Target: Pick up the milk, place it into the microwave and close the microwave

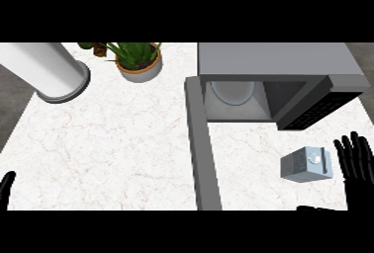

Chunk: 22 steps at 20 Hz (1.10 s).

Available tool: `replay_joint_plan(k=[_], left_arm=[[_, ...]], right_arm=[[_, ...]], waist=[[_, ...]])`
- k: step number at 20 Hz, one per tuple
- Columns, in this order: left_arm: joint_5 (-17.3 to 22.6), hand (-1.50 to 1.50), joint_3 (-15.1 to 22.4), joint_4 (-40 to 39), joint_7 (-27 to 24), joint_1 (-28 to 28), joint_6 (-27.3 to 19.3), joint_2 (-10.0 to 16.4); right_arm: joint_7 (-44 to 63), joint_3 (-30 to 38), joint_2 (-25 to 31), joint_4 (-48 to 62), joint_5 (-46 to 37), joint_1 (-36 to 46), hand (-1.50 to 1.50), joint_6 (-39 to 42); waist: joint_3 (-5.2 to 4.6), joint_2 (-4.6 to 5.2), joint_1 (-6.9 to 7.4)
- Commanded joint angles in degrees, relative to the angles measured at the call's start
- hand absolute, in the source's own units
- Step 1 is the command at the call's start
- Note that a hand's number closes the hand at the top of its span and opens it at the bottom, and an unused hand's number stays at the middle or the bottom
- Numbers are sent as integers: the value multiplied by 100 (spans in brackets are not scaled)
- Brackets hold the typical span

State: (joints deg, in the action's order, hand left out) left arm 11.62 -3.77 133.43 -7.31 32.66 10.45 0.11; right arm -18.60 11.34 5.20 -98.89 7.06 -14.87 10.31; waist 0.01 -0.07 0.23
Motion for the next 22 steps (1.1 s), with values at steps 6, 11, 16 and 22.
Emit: replay_joint_plan(k=[6, 11, 16, 22], left_arm=[[339, -150, -337, 18, -179, 336, 422, -9], [614, -150, -556, 484, 411, 235, 383, 79], [303, -150, -173, 172, 58, 241, 253, -10], [14, -150, 68, 142, 141, 51, 51, -11]], right_arm=[[-916, 341, 252, 1564, -150, 602, -150, 304], [-1517, 420, 471, 1949, -404, 598, -150, 471], [-1794, 468, 451, 2909, -503, 1330, -150, 299], [-1827, 762, 683, 3646, -623, 1751, -150, -64]], waist=[[-1, 1, 37], [0, 1, 13], [1, 5, 28], [1, 10, 20]])
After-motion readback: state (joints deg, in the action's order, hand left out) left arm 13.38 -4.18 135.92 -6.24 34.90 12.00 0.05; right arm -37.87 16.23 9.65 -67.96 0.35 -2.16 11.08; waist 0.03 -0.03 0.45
